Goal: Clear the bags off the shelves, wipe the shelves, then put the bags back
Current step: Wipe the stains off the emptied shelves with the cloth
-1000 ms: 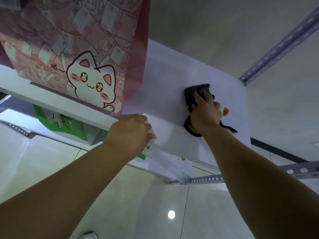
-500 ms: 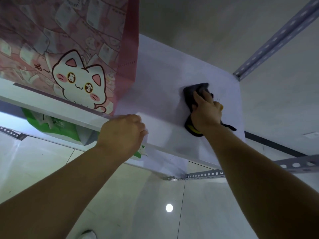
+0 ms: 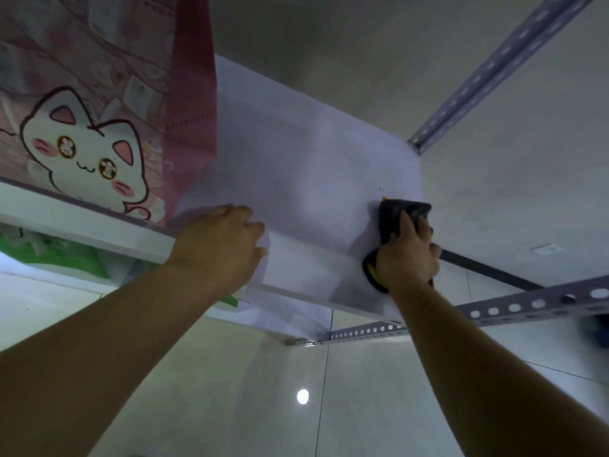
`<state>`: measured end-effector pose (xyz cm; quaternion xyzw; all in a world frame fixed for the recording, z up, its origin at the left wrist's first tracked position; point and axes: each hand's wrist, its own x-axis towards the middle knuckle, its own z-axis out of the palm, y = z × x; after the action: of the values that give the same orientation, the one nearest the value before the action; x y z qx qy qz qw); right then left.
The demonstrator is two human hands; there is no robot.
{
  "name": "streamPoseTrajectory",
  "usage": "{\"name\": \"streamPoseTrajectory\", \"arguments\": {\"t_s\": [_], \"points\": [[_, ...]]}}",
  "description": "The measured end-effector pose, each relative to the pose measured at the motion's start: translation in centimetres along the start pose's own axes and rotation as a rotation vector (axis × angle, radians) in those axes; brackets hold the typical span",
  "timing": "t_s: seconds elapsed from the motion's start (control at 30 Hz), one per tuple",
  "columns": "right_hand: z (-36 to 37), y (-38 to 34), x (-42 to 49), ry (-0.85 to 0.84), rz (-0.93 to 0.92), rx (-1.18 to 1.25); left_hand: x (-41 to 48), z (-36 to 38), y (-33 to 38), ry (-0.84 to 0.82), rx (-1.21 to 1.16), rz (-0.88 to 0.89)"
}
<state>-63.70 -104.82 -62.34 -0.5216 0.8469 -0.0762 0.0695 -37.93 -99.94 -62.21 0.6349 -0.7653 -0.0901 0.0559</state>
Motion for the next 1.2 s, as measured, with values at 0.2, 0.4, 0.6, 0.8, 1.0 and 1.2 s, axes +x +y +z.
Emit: {"name": "streamPoseTrajectory", "arguments": {"t_s": [0.2,0.4,0.6,0.8,1.0,1.2], "points": [[-0.2,-4.7,6.2,-0.109,0.047,0.046,0.9,-0.1,0.1,0.086,0.143,0.054],[2.8,-7.9,0.4,-0.079,-0.640,0.042,1.2,-0.4,0.0,0.062,0.084,0.033],[0.5,-1.2,5.3,-0.001,-0.208,-0.009,0.8,-0.3,-0.7,0.051,0.027,0.060],[0.8,-5.2,4.0,-0.012,-0.186,-0.025,0.6,0.4,-0.6,0.109,0.040,0.049],[2.3,-4.9,-4.5,0.004,-0.869,0.020,0.1,0.4,-1.5,0.114,-0.142,0.086],[0.1,-0.7,-0.9,-0.024,-0.173,-0.058,-0.5,0.7,-2.0,0.106,-0.189,0.090]]}}
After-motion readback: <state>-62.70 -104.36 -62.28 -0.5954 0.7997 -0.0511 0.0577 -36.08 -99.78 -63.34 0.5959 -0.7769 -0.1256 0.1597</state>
